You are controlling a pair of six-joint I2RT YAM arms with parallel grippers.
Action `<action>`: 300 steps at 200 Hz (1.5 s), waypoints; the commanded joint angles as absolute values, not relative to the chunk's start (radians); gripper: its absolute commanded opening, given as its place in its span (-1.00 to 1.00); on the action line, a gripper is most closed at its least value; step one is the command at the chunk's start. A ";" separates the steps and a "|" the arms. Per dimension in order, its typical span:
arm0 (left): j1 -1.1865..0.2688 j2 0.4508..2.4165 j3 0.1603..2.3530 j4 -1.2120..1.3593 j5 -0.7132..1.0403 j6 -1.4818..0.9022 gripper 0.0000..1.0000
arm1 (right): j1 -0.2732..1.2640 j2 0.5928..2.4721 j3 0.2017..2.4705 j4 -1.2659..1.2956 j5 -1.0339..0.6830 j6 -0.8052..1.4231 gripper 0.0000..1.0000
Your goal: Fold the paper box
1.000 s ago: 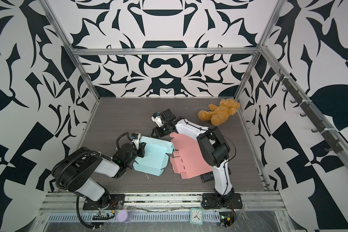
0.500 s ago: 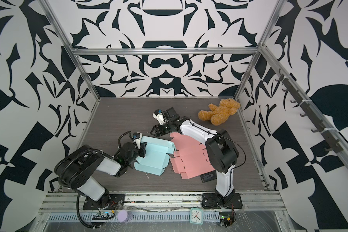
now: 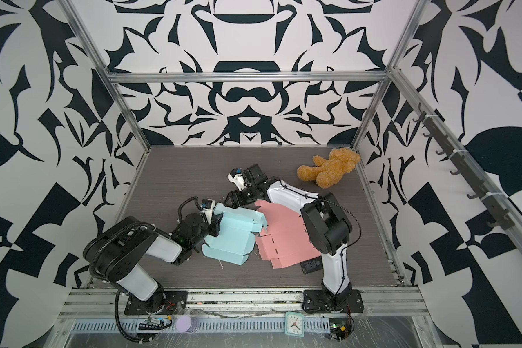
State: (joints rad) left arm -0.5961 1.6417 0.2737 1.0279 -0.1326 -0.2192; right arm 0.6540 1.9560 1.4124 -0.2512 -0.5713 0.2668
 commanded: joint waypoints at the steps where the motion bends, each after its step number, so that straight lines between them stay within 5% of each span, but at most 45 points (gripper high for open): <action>1: -0.598 1.604 0.251 1.049 -0.128 -0.229 -0.51 | 0.669 1.951 1.428 -0.288 -0.536 0.234 0.24; 50: -0.601 1.541 0.219 1.048 -0.147 -0.245 -0.50 | 0.672 1.955 1.428 -0.306 -0.495 0.219 0.19; 92: -0.601 1.542 0.231 1.051 -0.164 -0.253 -0.78 | 0.672 1.949 1.429 -0.298 -0.520 0.241 0.18; 182: -0.606 1.528 0.242 1.051 -0.183 -0.243 -0.67 | 0.674 1.919 1.303 -0.102 -0.734 0.453 0.14; 233: -0.607 1.507 0.250 1.038 -0.197 -0.247 -0.90 | 0.675 1.898 1.211 0.081 -0.825 0.622 0.07; 268: -0.608 1.501 0.250 1.034 -0.181 -0.244 -0.68 | 0.675 1.899 1.189 0.090 -0.798 0.616 0.04; 300: -0.608 1.496 0.249 1.034 -0.181 -0.244 -0.69 | 0.675 1.890 1.189 0.091 -0.788 0.614 0.04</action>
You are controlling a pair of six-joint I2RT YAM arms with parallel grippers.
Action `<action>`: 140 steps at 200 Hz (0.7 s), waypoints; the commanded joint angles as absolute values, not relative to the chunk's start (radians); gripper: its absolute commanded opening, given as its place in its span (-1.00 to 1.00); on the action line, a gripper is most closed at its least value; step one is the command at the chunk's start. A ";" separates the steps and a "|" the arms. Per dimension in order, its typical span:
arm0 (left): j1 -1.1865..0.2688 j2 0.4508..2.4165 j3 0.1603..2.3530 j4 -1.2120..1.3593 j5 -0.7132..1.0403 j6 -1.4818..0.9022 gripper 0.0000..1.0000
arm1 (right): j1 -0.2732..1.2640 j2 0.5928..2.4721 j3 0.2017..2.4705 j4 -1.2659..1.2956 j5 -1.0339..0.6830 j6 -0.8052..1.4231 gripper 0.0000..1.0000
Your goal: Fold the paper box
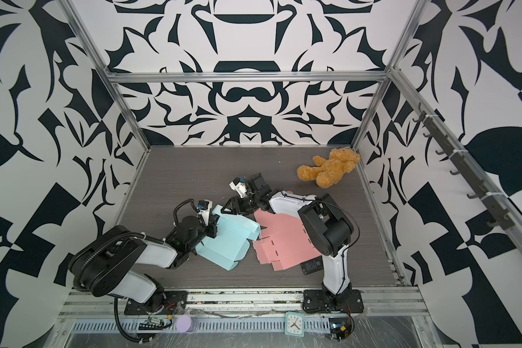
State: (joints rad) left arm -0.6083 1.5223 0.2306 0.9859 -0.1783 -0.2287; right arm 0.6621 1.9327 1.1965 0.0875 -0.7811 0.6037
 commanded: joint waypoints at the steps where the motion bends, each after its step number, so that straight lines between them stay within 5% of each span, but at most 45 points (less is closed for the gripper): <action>1: -0.608 1.496 0.249 1.034 -0.181 -0.244 -0.69 | 0.675 1.890 1.190 0.090 -0.787 0.613 0.04; 22: -0.607 1.487 0.248 1.034 -0.175 -0.243 -0.83 | 0.674 1.886 1.198 0.066 -0.773 0.594 0.04; 140: -0.608 1.474 0.236 1.013 -0.167 -0.243 -0.76 | 0.672 1.884 1.239 0.007 -0.725 0.541 0.01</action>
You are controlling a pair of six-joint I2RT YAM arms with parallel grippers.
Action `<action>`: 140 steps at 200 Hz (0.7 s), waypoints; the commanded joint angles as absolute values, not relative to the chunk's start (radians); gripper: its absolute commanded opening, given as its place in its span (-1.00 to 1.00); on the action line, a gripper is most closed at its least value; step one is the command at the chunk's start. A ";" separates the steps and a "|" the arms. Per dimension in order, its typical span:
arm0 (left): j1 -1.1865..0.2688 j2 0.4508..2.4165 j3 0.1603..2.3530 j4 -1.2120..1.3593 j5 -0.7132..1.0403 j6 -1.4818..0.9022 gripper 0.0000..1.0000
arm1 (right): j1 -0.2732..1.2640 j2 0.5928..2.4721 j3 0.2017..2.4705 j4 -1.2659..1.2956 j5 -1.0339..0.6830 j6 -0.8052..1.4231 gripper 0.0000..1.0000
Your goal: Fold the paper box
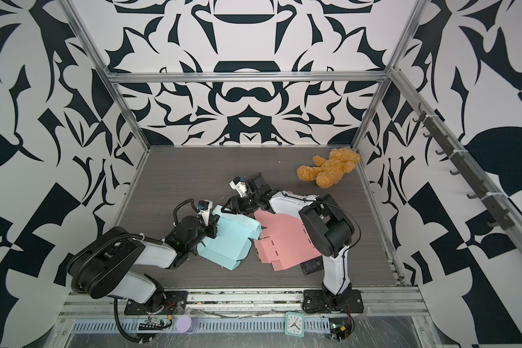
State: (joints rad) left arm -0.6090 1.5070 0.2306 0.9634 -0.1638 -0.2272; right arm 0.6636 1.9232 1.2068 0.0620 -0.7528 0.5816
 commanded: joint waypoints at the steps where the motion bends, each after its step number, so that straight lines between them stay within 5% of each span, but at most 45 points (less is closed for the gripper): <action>1: -0.608 1.473 0.236 1.012 -0.167 -0.243 -0.77 | 0.672 1.882 1.240 0.005 -0.724 0.541 0.01; 140: -0.608 1.514 0.242 0.972 -0.195 -0.249 -0.65 | 0.663 1.880 1.286 -0.118 -0.626 0.419 0.14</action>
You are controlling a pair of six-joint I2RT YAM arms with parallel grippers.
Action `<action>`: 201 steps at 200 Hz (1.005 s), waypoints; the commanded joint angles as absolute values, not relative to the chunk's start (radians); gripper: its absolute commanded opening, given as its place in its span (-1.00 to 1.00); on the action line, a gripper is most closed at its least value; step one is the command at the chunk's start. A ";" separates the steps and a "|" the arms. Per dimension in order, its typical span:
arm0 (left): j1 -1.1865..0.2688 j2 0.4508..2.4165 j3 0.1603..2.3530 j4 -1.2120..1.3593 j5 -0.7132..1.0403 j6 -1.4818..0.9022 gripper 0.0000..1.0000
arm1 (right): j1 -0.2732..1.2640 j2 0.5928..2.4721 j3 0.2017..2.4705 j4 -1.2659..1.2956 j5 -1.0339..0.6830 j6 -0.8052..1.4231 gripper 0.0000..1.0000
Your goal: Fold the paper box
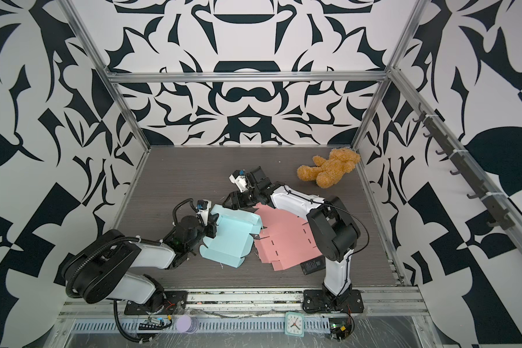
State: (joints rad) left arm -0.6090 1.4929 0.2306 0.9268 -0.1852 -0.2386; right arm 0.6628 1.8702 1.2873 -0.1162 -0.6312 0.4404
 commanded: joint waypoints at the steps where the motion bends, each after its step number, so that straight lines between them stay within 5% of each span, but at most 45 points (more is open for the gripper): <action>1: -0.608 1.515 0.242 0.972 -0.195 -0.249 -0.65 | 0.663 1.881 1.286 -0.118 -0.627 0.418 0.14; 85: -0.607 1.499 0.212 1.020 -0.205 -0.261 -0.53 | 0.661 1.865 1.279 -0.124 -0.601 0.406 0.13; 135: -0.607 1.481 0.213 1.016 -0.203 -0.266 -0.79 | 0.661 1.824 1.292 -0.153 -0.574 0.391 0.13; 201: -0.608 1.360 0.246 0.793 -0.291 -0.333 -0.80 | 0.757 1.519 1.335 -0.484 -0.130 0.189 0.15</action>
State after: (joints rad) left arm -0.6090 1.4170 0.2150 0.9295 -0.2230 -0.2787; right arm 0.6880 1.6844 1.2789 -0.3256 -0.3798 0.3012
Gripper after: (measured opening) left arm 0.104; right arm 0.581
